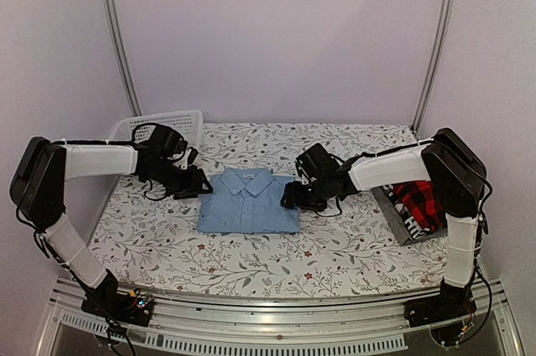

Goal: Fold and stack the long sleeve shirts
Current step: Adjust the square-folded shirt at the center of the board.

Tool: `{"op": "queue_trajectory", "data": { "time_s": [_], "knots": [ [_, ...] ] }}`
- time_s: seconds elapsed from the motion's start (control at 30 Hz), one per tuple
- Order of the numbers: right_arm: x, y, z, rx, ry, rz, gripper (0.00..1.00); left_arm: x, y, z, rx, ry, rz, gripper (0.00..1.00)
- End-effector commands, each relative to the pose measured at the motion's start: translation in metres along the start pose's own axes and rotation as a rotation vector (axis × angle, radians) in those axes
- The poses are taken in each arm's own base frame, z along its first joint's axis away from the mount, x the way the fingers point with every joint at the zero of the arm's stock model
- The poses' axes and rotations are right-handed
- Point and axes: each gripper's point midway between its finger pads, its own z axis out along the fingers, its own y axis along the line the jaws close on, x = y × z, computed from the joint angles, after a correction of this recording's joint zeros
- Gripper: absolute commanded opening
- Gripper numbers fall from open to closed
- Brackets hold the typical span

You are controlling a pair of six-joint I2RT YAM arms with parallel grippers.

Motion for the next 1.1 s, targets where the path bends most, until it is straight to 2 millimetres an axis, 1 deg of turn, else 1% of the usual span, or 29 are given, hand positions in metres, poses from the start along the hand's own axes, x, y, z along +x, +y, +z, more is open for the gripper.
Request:
{"op": "queue_trajectory", "data": {
  "time_s": [0.0,0.2,0.3,0.37,0.43,0.5,0.53,0.57,0.63,0.67,0.7,0.77,0.87,0.9,1.0,1.03,1.07],
  "knots": [
    [-0.004,-0.003,0.009,0.040,0.019,-0.007,0.67,-0.002,0.001,0.016,0.050,-0.009,-0.002,0.55],
    [-0.002,0.000,0.022,0.060,0.042,-0.022,0.66,0.008,0.004,0.035,0.086,0.020,-0.044,0.55],
    [0.004,0.000,0.032,0.091,0.060,-0.041,0.65,0.012,0.002,0.044,0.101,0.040,-0.055,0.55],
    [0.008,0.000,0.036,0.087,0.076,-0.041,0.62,0.013,-0.006,0.048,0.120,0.052,-0.054,0.52],
    [0.009,0.002,0.037,0.081,0.080,-0.039,0.57,0.015,-0.014,0.052,0.140,0.069,-0.054,0.44],
    [0.007,0.006,0.035,0.074,0.075,-0.043,0.48,0.016,-0.023,0.053,0.154,0.079,-0.055,0.31],
    [0.004,0.010,0.031,0.066,0.068,-0.045,0.41,0.015,-0.026,0.051,0.159,0.080,-0.055,0.23],
    [0.000,0.015,0.027,0.056,0.059,-0.048,0.32,0.014,-0.030,0.048,0.161,0.081,-0.055,0.15],
    [-0.007,0.024,0.017,0.045,0.049,-0.062,0.16,0.008,-0.036,0.038,0.155,0.071,-0.049,0.02],
    [-0.007,0.027,0.012,0.045,0.052,-0.070,0.10,0.007,-0.041,0.031,0.154,0.066,-0.044,0.00],
    [-0.008,0.032,0.006,0.040,0.050,-0.078,0.05,0.007,-0.043,0.023,0.145,0.070,-0.040,0.00],
    [-0.008,0.040,-0.007,0.028,0.047,-0.095,0.00,0.006,-0.051,0.006,0.137,0.061,-0.026,0.00],
    [-0.007,0.047,-0.026,0.008,0.036,-0.106,0.00,0.013,-0.053,-0.014,0.106,0.056,-0.019,0.00],
    [-0.003,0.047,-0.029,0.004,0.044,-0.107,0.00,0.017,-0.052,-0.019,0.098,0.058,-0.019,0.00],
    [0.011,0.037,-0.035,0.019,0.069,-0.099,0.00,0.037,-0.045,-0.023,0.067,0.087,-0.029,0.00],
    [0.017,0.032,-0.035,0.028,0.078,-0.094,0.00,0.045,-0.043,-0.022,0.057,0.097,-0.030,0.03],
    [0.025,0.025,-0.034,0.037,0.087,-0.082,0.00,0.051,-0.040,-0.022,0.045,0.102,-0.031,0.16]
  ]
}}
